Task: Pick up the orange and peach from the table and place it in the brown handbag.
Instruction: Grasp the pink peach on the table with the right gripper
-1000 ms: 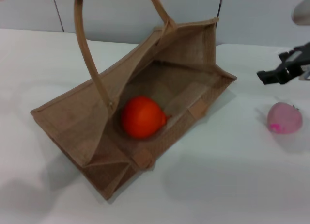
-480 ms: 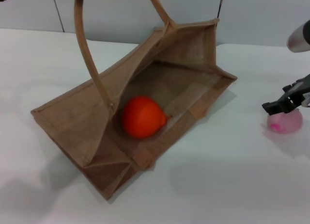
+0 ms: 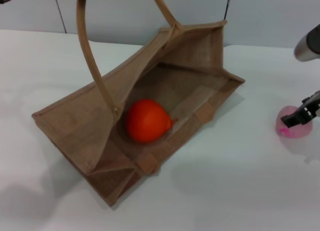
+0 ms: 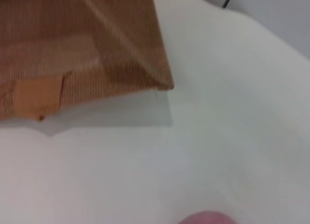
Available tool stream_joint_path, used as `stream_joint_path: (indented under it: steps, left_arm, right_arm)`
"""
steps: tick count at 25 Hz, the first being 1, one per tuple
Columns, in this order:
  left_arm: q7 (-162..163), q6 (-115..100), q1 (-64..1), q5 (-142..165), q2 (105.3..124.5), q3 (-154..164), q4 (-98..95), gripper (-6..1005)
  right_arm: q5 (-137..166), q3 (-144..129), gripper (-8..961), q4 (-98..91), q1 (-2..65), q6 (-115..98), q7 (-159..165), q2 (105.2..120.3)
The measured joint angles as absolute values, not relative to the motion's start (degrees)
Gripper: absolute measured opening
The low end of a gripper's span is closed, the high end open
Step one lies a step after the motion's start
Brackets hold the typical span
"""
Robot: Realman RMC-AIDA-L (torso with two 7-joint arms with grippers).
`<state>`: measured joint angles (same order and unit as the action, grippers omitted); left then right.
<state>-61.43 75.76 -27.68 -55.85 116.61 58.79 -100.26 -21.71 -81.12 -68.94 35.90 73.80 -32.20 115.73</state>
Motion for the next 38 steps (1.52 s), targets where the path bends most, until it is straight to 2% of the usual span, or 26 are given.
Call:
stream_joint_path:
  steps: [32, 38]
  left_arm:
    - [-61.69, 75.76, -28.20, -55.72, 116.54, 58.98, -98.43, 122]
    - [-61.71, 75.73, -28.22, -55.72, 116.54, 58.98, -98.43, 122]
  right_arm:
    - [-20.92, -81.82, 724, -58.42, 41.49, 75.62, -32.57, 115.74]
    - [-20.93, -81.24, 688, -58.26, 42.13, 76.14, -32.35, 115.76]
